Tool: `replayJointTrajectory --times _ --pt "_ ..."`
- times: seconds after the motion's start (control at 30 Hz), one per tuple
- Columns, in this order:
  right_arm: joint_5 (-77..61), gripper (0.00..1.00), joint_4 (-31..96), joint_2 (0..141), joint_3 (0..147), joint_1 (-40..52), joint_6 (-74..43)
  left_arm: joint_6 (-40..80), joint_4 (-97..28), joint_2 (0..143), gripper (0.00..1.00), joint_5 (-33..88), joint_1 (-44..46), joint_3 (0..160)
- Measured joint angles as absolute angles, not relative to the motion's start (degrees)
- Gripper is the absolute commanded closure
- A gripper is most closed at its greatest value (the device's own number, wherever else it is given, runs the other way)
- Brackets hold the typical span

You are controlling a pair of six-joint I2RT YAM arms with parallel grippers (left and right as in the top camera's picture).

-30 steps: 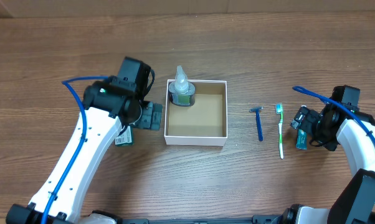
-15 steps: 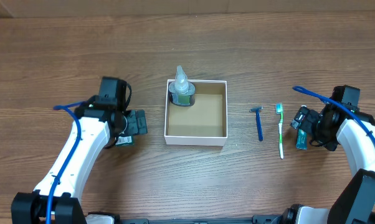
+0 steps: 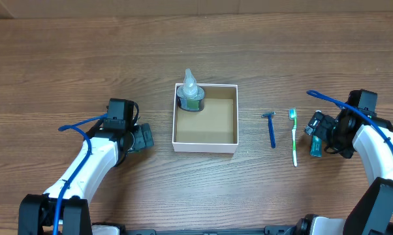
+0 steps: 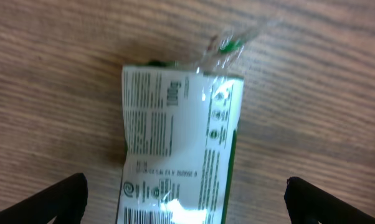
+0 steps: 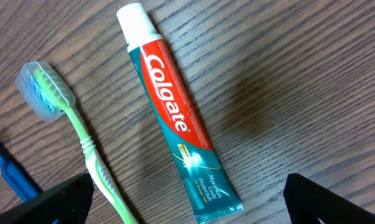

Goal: Pack container
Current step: 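Grasp the green-white 100g packet with the left gripper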

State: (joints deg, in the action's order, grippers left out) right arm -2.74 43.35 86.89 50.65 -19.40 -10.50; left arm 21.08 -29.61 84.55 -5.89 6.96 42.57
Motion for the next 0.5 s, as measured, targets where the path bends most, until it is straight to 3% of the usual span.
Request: replayJointTrajectory --times 0.23,0.5 --pt "-2.72 0.0 43.31 86.89 50.65 -19.4 -10.5 20.73 -26.92 84.55 0.12 -6.28 6.96 42.54" --pt "-2.74 0.0 43.35 86.89 50.65 -19.4 -10.5 20.43 -26.06 88.25 0.12 -8.45 6.96 42.54"
